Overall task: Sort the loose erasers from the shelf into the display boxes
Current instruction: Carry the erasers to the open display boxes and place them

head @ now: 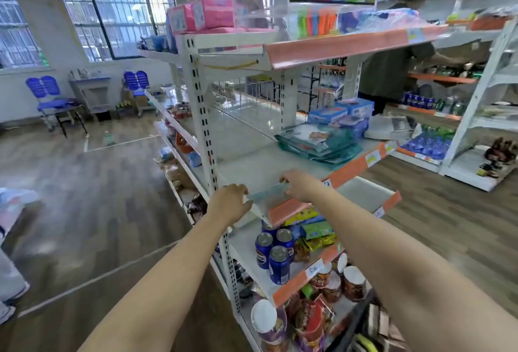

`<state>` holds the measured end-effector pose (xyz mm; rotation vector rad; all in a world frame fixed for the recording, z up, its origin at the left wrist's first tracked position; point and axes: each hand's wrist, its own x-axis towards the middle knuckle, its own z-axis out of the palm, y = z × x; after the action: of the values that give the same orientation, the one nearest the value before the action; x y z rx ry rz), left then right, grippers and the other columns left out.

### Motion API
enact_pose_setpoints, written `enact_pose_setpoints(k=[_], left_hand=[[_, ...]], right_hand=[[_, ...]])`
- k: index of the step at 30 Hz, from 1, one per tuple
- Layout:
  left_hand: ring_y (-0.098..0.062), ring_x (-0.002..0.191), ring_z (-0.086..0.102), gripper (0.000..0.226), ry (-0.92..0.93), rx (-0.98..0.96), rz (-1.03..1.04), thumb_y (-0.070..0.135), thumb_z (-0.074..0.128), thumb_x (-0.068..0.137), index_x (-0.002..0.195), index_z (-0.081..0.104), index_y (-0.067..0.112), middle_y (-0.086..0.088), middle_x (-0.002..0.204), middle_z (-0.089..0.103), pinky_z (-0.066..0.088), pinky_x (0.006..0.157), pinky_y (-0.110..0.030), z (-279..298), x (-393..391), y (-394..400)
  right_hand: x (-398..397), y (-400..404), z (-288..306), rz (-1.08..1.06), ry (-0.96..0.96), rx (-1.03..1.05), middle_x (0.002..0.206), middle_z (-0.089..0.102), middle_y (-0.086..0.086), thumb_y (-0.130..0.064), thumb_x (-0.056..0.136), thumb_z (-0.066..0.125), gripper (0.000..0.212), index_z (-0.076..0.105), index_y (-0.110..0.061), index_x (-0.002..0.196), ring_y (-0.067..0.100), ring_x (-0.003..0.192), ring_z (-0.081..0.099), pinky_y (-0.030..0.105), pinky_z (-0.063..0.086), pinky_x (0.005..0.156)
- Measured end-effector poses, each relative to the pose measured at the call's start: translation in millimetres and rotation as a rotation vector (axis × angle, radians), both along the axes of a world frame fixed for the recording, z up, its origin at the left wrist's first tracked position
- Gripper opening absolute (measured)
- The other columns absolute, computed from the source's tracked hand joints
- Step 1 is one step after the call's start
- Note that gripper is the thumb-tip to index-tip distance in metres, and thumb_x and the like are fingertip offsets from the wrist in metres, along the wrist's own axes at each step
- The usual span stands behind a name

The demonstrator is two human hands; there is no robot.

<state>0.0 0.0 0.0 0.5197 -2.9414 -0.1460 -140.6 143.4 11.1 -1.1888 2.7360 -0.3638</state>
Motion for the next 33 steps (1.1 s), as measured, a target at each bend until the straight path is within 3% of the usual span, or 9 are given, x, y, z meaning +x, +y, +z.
enact_pose_setpoints(k=[10,13,21,26,29,33], left_hand=[[-0.023,0.105,0.053,0.039,-0.029,0.121,0.076,0.042,0.051,0.09,0.118,0.058,0.015,-0.006,0.114,0.054,0.043,0.083,-0.033,-17.4,-31.1,-6.7],[-0.021,0.102,0.055,0.034,0.004,0.127,0.09,0.041,0.054,0.088,0.111,0.061,0.017,-0.004,0.109,0.058,0.046,0.084,-0.034,-18.4,-32.2,-9.0],[-0.012,0.098,0.057,0.031,0.178,0.168,0.141,0.038,0.058,0.087,0.113,0.061,0.022,0.006,0.109,0.063,0.044,0.082,-0.024,-19.4,-15.6,-21.6],[-0.014,0.1,0.056,0.03,0.294,0.13,0.255,0.028,0.062,0.086,0.115,0.063,0.021,0.003,0.111,0.063,0.037,0.079,-0.021,-7.3,21.6,-48.6],[-0.018,0.105,0.056,0.031,0.338,0.13,0.338,0.028,0.063,0.086,0.116,0.063,0.019,0.0,0.112,0.064,0.041,0.088,-0.03,-0.7,52.7,-76.9],[-0.02,0.102,0.057,0.033,0.358,0.108,0.433,0.029,0.065,0.085,0.116,0.064,0.018,-0.002,0.11,0.065,0.042,0.084,-0.028,0.4,92.9,-123.9]], right_hand=[[-45.7,-17.5,-15.6,0.199,0.013,0.0,0.117,0.056,0.011,-0.02,0.09,0.056,0.03,0.059,-0.009,0.118,0.025,0.108,0.051,0.03,0.038,0.089],[-51.6,-16.4,-18.6,0.233,0.018,-0.058,0.112,0.059,0.009,-0.022,0.089,0.059,0.027,0.061,-0.009,0.112,0.024,0.104,0.054,0.029,0.039,0.085],[-46.0,-26.6,-15.2,0.274,-0.114,-0.348,0.105,0.065,0.004,-0.014,0.082,0.069,0.026,0.064,-0.009,0.106,0.016,0.093,0.058,0.027,0.048,0.085],[-11.1,-73.2,-2.9,0.439,-0.118,-0.438,0.099,0.063,0.001,-0.014,0.081,0.07,0.027,0.064,-0.008,0.105,0.009,0.085,0.054,0.018,0.041,0.075],[10.7,-110.4,4.4,0.515,-0.141,-0.49,0.099,0.065,0.007,-0.011,0.079,0.072,0.026,0.065,-0.005,0.104,0.017,0.087,0.059,0.027,0.049,0.08],[34.7,-166.2,10.0,0.581,-0.153,-0.494,0.096,0.065,0.003,-0.011,0.079,0.071,0.026,0.065,-0.009,0.104,0.015,0.086,0.06,0.027,0.05,0.081]])
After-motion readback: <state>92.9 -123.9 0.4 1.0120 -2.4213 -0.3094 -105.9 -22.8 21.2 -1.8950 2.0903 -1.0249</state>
